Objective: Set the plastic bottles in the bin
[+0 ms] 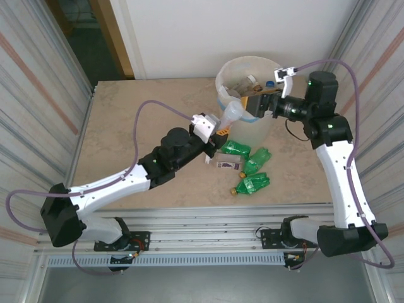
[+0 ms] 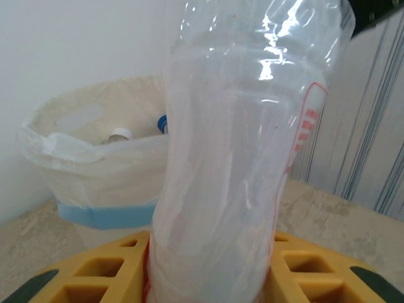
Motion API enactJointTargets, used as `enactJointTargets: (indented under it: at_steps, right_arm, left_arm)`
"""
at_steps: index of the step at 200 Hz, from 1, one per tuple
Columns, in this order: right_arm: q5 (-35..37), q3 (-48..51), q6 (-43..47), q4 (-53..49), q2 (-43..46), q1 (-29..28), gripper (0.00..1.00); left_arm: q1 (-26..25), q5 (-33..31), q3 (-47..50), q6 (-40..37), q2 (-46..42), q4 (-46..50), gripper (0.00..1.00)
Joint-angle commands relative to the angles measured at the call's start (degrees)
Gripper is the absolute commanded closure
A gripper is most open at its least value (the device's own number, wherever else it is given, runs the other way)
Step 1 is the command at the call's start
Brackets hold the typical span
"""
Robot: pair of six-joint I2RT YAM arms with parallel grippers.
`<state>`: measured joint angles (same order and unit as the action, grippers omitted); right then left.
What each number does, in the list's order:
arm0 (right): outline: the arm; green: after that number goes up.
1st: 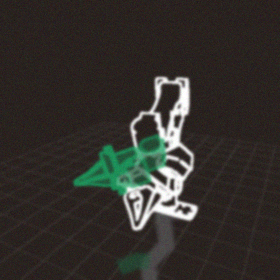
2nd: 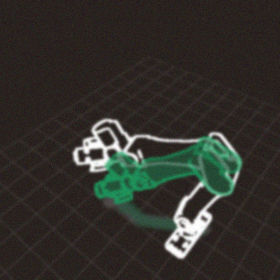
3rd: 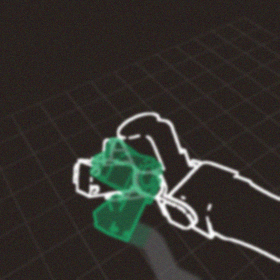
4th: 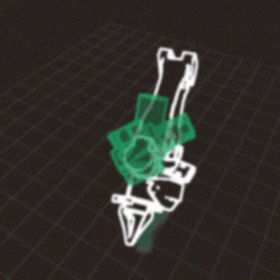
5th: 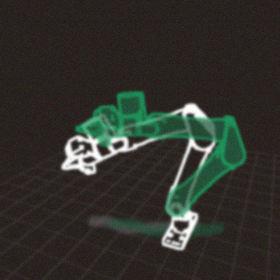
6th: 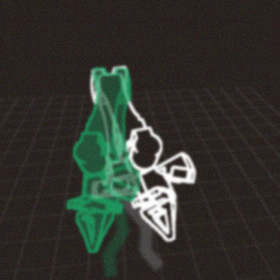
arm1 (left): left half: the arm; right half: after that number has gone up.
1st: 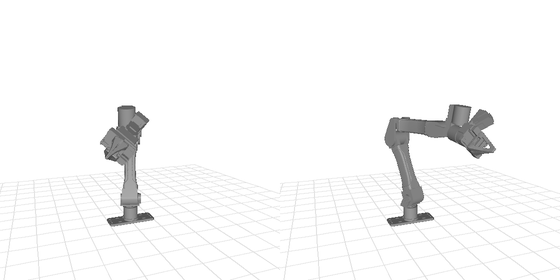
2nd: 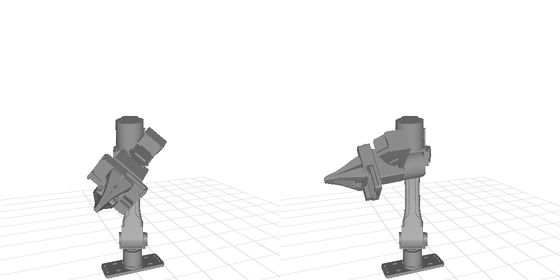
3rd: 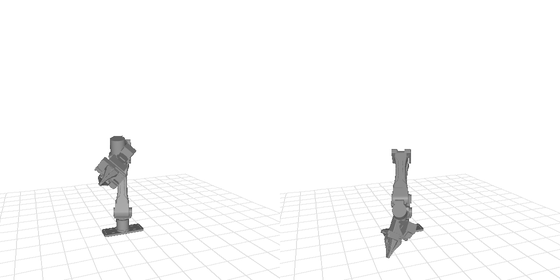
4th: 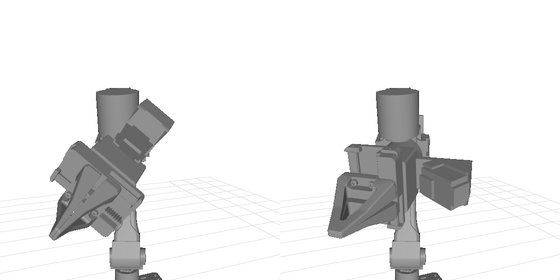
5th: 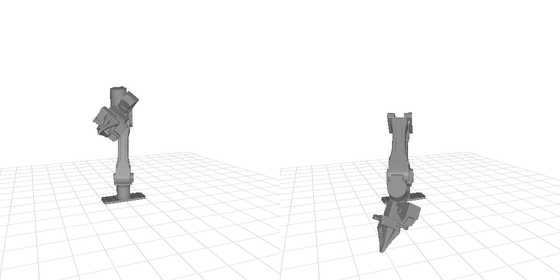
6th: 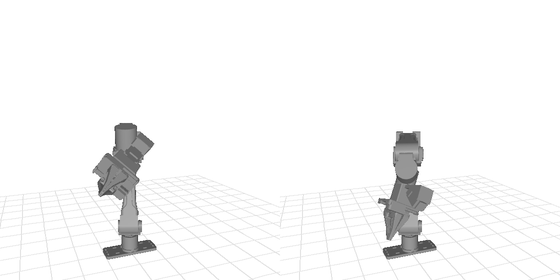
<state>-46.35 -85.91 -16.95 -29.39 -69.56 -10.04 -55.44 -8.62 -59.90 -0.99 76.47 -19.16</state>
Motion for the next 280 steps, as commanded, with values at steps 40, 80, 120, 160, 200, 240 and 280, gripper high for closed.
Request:
enactJointTargets:
  at_steps: [40, 80, 120, 160, 200, 240, 280]
  right_arm:
    - [3.4, 1.0, 3.1, 3.5, -2.5, -8.0, 0.02]
    - [6.1, 0.2, 2.9, 4.9, -4.5, -10.6, 0.14]
    - [8.4, -0.2, 2.6, 4.2, -5.1, -11.1, 0.46]
    - [11.1, -3.3, 3.1, 2.4, -5.8, -11.2, 0.59]
    - [16.5, -11.0, 4.9, -1.9, -7.8, -11.2, 0.60]
    - [24.4, -24.3, 7.1, -6.9, -11.6, -10.4, 0.60]
    - [31.6, -37.4, 7.9, -12.7, -18.0, -4.4, 0.60]
  left_arm:
    - [0.8, 1.1, -5.8, 2.8, 3.0, -2.5, 0.61]
    - [1.2, 1.6, -6.9, 3.3, 4.3, -4.1, 0.61]
    - [1.4, 1.8, -7.2, 3.5, 4.4, -4.9, 0.57]
    - [1.7, 2.5, -6.4, 3.8, 3.1, -5.7, 0.28]
    - [1.7, 5.0, -3.8, 4.1, -2.0, -7.3, 0.01]
    - [1.7, 5.1, 0.2, 3.0, -8.5, -6.9, 0.01]
    - [1.7, -3.1, 5.3, 4.2, -13.3, -4.6, 0.01]
